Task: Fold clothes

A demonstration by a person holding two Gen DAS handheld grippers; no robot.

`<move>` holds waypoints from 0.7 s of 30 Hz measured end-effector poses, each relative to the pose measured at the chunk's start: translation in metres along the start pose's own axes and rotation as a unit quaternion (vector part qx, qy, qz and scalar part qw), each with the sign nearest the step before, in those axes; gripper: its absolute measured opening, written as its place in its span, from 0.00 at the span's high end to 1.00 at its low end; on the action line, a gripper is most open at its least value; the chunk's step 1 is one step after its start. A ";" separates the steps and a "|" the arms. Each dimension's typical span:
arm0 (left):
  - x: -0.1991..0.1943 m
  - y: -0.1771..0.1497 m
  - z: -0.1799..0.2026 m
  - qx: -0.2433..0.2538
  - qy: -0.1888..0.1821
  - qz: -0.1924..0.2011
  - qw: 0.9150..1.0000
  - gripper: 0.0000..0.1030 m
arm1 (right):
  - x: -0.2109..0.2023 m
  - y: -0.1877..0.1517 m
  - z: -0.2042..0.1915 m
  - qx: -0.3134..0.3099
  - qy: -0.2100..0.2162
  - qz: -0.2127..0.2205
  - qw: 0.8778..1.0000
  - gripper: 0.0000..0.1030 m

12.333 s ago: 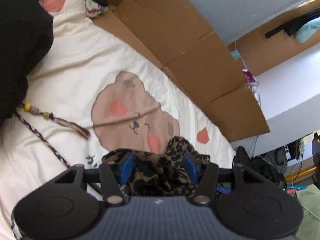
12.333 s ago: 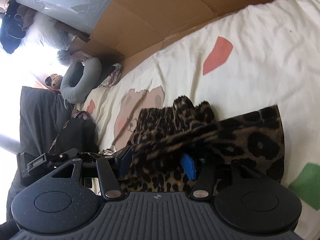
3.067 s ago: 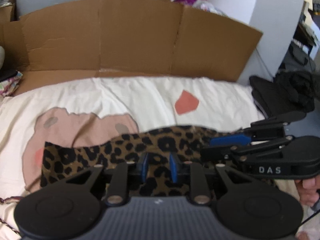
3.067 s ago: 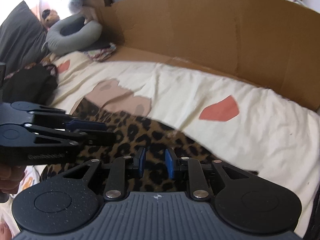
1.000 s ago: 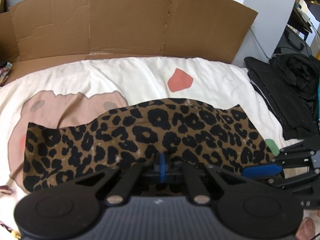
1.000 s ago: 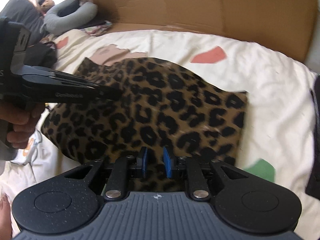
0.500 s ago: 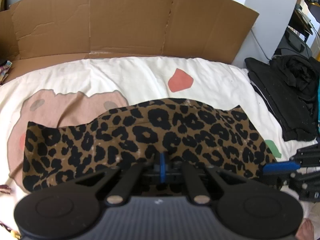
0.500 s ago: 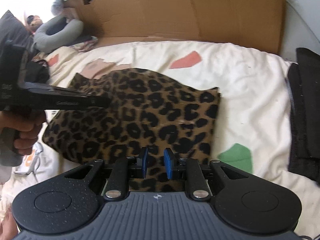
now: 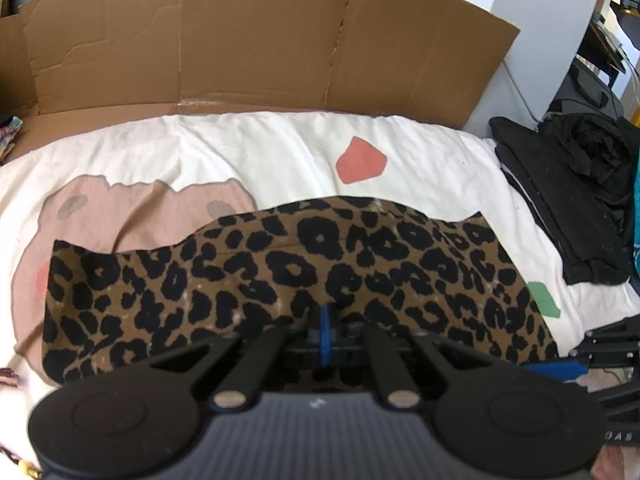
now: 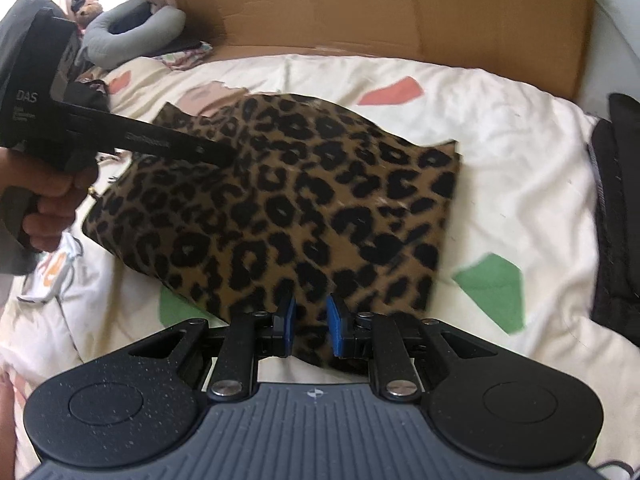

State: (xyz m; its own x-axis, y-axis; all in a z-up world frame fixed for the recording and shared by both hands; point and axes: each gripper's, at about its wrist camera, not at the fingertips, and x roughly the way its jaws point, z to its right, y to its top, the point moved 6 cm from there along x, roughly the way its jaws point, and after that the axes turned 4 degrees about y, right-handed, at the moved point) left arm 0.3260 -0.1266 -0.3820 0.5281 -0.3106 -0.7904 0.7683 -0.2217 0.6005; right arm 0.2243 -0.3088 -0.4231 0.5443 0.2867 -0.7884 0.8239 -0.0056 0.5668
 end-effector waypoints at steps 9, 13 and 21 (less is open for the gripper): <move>-0.001 0.001 0.002 0.003 0.006 -0.001 1.000 0.97 | -0.009 -0.011 0.018 0.025 -0.024 0.001 0.999 0.80; -0.012 0.004 0.013 0.039 0.043 0.014 0.998 0.97 | -0.011 -0.015 0.025 0.031 -0.041 -0.004 0.999 0.79; -0.039 -0.010 0.056 0.056 0.004 0.022 0.998 0.95 | -0.011 -0.017 0.026 0.038 -0.037 -0.004 0.999 0.78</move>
State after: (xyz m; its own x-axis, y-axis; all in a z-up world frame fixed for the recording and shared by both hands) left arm 0.2776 -0.1636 -0.3504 0.5638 -0.3142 -0.7638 0.6991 -0.3108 0.6439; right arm 0.2084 -0.3370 -0.4308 0.5448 0.2160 -0.8103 0.8368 -0.0762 0.5423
